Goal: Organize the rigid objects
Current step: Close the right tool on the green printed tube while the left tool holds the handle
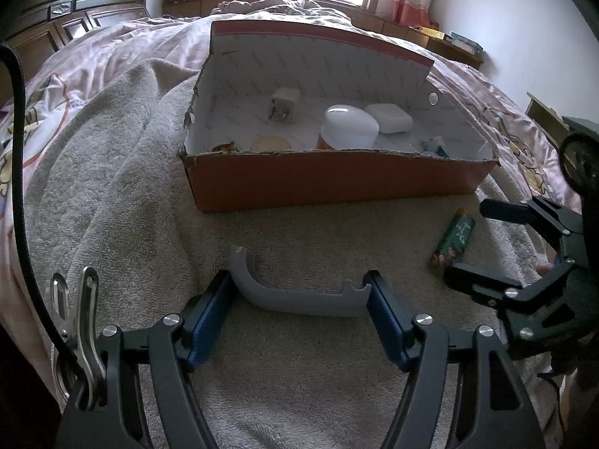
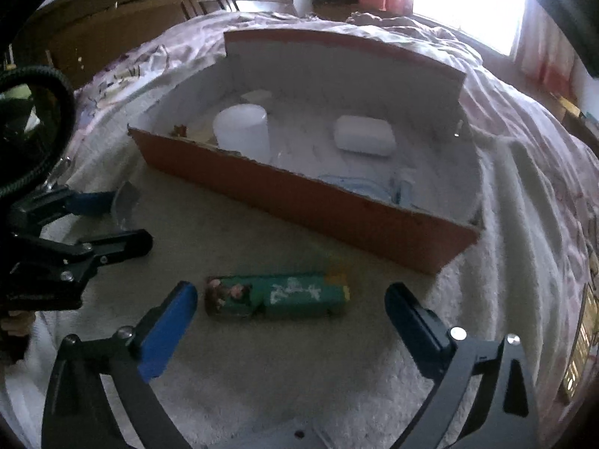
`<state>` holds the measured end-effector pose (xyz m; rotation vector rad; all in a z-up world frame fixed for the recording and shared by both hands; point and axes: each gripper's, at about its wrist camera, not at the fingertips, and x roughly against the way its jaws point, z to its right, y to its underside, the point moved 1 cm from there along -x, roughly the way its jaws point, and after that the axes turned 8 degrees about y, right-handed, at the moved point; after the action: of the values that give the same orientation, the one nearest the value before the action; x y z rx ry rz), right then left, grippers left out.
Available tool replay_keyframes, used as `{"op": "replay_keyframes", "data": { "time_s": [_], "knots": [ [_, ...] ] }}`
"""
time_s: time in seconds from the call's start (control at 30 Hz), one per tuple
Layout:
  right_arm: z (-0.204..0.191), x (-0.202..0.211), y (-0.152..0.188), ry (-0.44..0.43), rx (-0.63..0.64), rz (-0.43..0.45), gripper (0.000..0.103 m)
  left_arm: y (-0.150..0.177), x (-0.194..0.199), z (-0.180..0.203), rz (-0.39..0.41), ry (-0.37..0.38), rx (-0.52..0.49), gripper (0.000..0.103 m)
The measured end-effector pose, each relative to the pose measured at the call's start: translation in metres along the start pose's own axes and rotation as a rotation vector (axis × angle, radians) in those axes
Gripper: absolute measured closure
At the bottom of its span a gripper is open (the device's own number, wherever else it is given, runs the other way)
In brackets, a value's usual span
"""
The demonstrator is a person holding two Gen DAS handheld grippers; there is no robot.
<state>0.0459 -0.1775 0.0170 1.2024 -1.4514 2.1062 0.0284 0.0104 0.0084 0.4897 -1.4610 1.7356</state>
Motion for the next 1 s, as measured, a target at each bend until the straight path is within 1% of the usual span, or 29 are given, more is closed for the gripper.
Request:
{"op": "replay_keyframes", "data": {
  "time_s": [0.13,0.17,0.2,0.27,0.47,0.5,0.53,0.57,0.63,0.7,0.93,1.0],
  "knots": [
    [-0.009,-0.009,-0.003,-0.037,0.015,-0.031,0.001,0.000,0.000,0.000,0.000,-0.001,0.000,0.031],
    [-0.011,-0.012,-0.002,-0.036,0.018,-0.046,0.001,0.000,0.000,0.000,0.000,-0.002,-0.002,0.031],
    [-0.013,-0.015,-0.001,-0.016,0.023,-0.055,0.001,0.000,-0.001,0.000,0.000,-0.002,-0.003,0.031],
    [-0.016,-0.016,-0.001,0.001,0.027,-0.052,0.000,0.000,-0.001,0.000,0.000,-0.002,-0.003,0.031],
    [-0.011,-0.015,0.001,-0.019,-0.010,-0.038,0.001,0.000,-0.002,0.000,-0.001,-0.004,-0.005,0.031],
    [-0.009,-0.014,0.001,-0.022,-0.024,-0.033,0.002,0.000,-0.002,0.000,-0.001,-0.005,-0.006,0.031],
    [-0.008,-0.013,0.003,-0.020,-0.035,-0.031,0.005,0.000,-0.002,0.001,-0.002,-0.005,-0.007,0.031],
    [-0.006,-0.011,0.002,-0.015,-0.048,-0.028,0.010,0.000,-0.002,0.001,-0.002,-0.007,-0.008,0.031],
    [0.000,-0.008,0.003,-0.002,-0.079,-0.023,0.018,0.000,-0.003,0.002,-0.003,-0.012,-0.012,0.031],
    [0.004,-0.006,0.003,-0.025,-0.120,-0.020,0.018,0.000,-0.004,0.003,-0.004,-0.019,-0.019,0.031],
    [0.010,0.000,0.008,-0.050,-0.216,-0.015,0.018,0.000,-0.004,0.003,-0.001,-0.020,-0.022,0.031],
    [0.011,0.004,0.011,-0.077,-0.244,-0.007,0.018,0.000,-0.004,0.003,0.001,-0.020,-0.022,0.031]
  ]
}}
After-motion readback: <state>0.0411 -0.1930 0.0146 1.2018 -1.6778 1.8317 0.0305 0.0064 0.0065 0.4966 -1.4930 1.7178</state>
